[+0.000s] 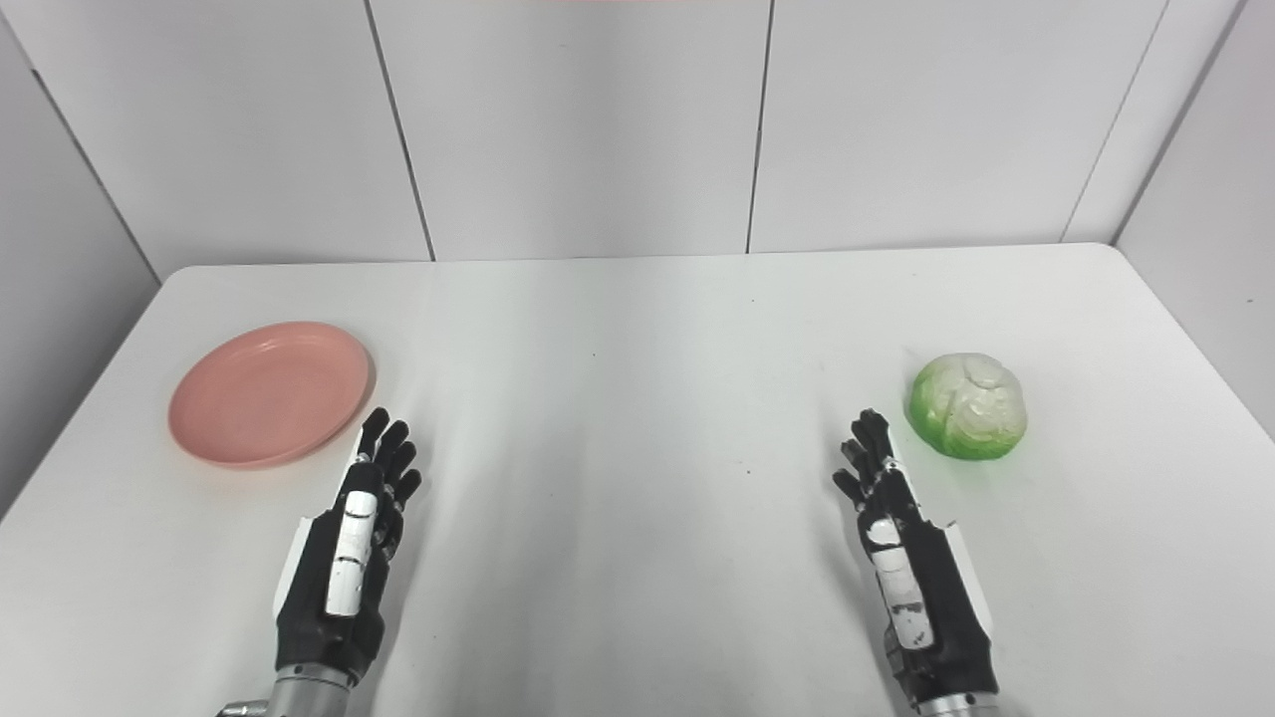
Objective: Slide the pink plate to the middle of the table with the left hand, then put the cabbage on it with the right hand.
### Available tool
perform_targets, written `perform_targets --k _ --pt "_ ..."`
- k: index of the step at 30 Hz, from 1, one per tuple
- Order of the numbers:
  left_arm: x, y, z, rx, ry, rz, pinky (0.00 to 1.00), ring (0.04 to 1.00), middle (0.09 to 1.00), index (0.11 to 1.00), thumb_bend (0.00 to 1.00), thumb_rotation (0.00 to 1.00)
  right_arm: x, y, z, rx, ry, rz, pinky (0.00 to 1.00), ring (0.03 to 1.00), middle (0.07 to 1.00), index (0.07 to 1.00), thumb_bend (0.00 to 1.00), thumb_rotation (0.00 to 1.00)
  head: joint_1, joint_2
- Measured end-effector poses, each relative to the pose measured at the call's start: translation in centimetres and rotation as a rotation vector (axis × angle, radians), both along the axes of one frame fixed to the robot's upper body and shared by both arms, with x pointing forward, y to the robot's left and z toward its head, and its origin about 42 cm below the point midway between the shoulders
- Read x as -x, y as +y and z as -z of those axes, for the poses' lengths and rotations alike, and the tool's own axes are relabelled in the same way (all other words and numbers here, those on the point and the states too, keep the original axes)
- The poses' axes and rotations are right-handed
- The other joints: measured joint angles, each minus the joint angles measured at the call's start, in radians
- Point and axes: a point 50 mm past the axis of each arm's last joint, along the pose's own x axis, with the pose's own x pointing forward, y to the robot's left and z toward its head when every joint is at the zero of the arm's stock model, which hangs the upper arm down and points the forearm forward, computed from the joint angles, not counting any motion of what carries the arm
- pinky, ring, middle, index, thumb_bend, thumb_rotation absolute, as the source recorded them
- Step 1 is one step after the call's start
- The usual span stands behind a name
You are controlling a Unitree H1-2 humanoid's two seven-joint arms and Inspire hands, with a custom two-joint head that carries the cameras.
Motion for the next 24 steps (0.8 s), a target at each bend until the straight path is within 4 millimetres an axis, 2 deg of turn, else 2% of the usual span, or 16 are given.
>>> perform_targets --k 6,24 --pt "0.00 0.01 0.00 0.000 0.000 0.000 1.00 0.999 1.000 1.000 0.69 0.93 0.00 0.16 -0.04 0.005 -0.001 0.001 0.94 0.978 0.996 0.978 0.82 0.97 -0.003 0.000" --pt "0.00 0.00 -0.03 0.000 -0.001 0.000 1.00 0.999 1.000 1.000 0.69 0.93 0.00 0.18 -0.04 0.009 -0.001 0.004 0.94 0.978 0.992 0.970 0.84 0.96 0.005 -0.006"
